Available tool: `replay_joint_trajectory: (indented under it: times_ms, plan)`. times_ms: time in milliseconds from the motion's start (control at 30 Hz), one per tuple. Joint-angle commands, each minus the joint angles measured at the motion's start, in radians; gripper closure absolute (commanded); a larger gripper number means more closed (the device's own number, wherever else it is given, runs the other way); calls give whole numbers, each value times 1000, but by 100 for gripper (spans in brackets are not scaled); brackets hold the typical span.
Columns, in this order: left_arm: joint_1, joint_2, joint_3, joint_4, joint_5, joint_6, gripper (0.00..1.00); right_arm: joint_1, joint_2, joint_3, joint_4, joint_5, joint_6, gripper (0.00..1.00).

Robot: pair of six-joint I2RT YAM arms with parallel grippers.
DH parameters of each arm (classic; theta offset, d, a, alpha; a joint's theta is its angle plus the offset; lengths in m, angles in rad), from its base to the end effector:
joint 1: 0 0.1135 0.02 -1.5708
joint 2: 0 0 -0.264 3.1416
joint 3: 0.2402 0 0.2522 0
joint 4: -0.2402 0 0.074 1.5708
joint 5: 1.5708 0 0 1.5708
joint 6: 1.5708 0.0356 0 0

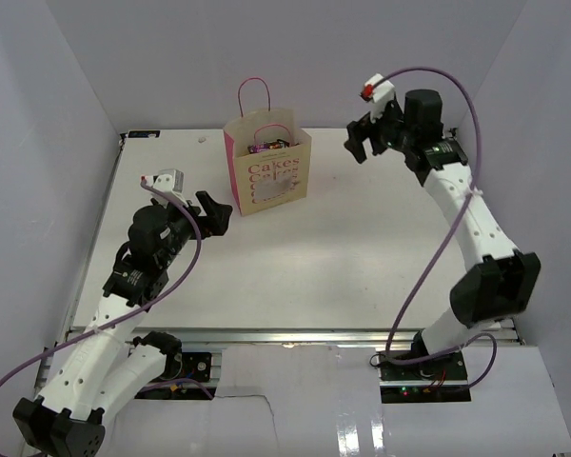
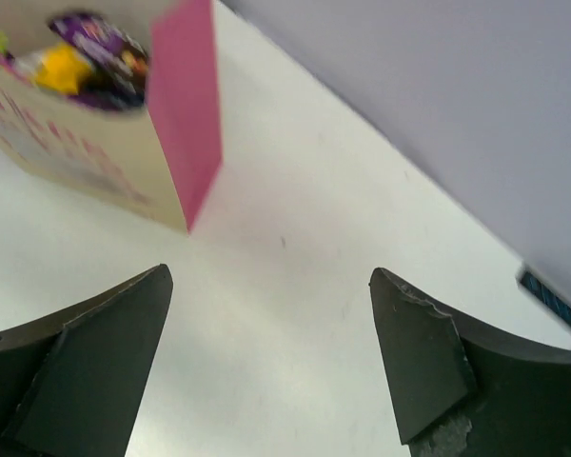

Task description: Place the snacks into the paper bag

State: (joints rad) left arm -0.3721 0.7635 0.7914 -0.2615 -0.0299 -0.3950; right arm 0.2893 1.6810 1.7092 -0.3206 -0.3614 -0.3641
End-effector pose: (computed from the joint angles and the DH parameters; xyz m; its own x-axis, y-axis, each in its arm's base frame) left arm 0.1672 -0.0641 0.3375 -0.3284 -0.2847 -0.9006 0.2275 0.9016 -0.3680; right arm 0.3749 0.1247 0.4118 -0.0476 -0.3617 -0.9311 -0.6510 0.7182 -0.2458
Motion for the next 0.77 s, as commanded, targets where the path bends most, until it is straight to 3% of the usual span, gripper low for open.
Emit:
replay_joint_trajectory:
  times_ms: [0,100,233,400,600,733]
  plan:
    - [6,14,14,11,44,-34,2,-35,-215,-188,-101,168,33,10]
    - [6,29,2,16,79,-62,2,-96,-392,-499,-112,249,40,10]
    - [6,49,-20,19,97,-103,2,-154,-584,-705,-103,314,66,10]
    - [6,79,-18,7,124,-114,2,-190,-746,-809,-106,415,149,10]
    - [6,53,-15,-24,127,-117,2,-190,-805,-818,-74,568,159,10]
    - [6,22,-35,-35,127,-131,2,-190,-822,-835,-63,559,171,10]
